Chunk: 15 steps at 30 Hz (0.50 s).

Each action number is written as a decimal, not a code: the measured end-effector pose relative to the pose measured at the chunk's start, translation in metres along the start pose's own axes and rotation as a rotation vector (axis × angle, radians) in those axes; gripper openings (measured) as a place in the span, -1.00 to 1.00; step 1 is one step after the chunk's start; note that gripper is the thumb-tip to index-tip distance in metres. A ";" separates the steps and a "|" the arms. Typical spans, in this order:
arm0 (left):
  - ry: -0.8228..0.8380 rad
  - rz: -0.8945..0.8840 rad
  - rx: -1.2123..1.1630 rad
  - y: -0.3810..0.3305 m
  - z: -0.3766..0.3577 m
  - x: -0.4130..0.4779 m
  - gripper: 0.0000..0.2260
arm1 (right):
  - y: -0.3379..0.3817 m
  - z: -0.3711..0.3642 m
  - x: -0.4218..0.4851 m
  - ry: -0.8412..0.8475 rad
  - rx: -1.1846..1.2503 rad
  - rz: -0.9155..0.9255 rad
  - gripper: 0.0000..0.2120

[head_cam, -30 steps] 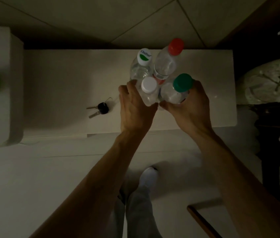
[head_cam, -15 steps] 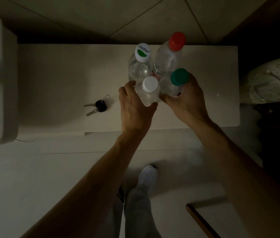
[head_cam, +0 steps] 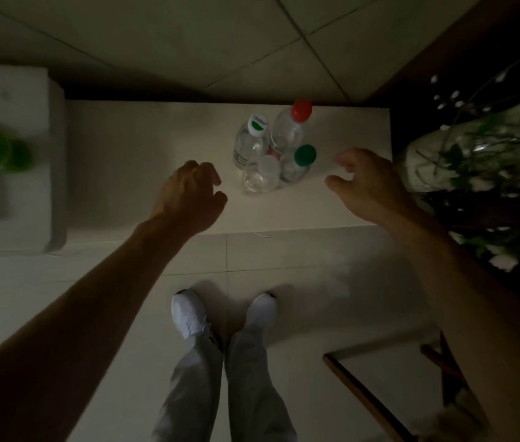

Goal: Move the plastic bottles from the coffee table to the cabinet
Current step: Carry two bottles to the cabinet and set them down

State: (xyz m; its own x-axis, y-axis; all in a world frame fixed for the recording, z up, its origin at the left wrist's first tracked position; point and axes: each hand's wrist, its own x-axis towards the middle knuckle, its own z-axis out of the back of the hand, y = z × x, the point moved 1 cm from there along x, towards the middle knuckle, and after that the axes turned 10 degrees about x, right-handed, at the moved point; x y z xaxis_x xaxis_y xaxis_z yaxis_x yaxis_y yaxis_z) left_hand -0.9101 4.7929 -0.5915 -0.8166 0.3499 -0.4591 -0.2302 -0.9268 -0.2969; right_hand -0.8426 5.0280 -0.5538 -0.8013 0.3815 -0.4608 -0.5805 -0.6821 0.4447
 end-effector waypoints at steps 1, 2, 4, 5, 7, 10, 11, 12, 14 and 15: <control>0.045 -0.027 0.025 0.001 0.018 -0.008 -0.77 | 0.012 0.010 -0.010 0.015 -0.025 0.018 -0.59; 0.085 -0.054 0.042 0.000 0.036 -0.018 -0.77 | 0.026 0.019 -0.021 0.032 -0.048 0.044 -0.61; 0.108 -0.120 0.087 -0.002 0.073 -0.038 -0.77 | 0.055 0.035 -0.044 0.081 -0.105 0.124 -0.62; 0.106 -0.151 0.116 -0.003 0.091 -0.050 -0.76 | 0.069 0.042 -0.057 0.112 -0.130 0.170 -0.62; 0.095 -0.194 0.155 -0.007 0.129 -0.076 -0.73 | 0.101 0.058 -0.085 0.158 -0.157 0.253 -0.63; 0.067 -0.220 0.151 -0.014 0.182 -0.119 -0.69 | 0.149 0.083 -0.124 0.184 -0.180 0.362 -0.65; 0.058 -0.222 0.141 -0.015 0.198 -0.134 -0.69 | 0.163 0.090 -0.136 0.203 -0.178 0.379 -0.64; 0.048 -0.219 0.127 -0.015 0.211 -0.149 -0.70 | 0.177 0.096 -0.147 0.228 -0.174 0.393 -0.62; 0.017 -0.215 0.099 -0.016 0.234 -0.178 -0.74 | 0.202 0.108 -0.169 0.266 -0.186 0.421 -0.61; 0.002 -0.212 0.092 -0.016 0.243 -0.194 -0.75 | 0.213 0.112 -0.179 0.281 -0.196 0.435 -0.61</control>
State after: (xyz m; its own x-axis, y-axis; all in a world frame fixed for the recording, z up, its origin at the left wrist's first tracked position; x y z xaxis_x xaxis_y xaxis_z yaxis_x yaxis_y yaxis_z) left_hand -0.8769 4.7071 -0.2943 -0.7435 0.5384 -0.3966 -0.4438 -0.8410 -0.3096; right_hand -0.8387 4.8841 -0.2903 -0.8760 -0.1249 -0.4658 -0.1447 -0.8533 0.5009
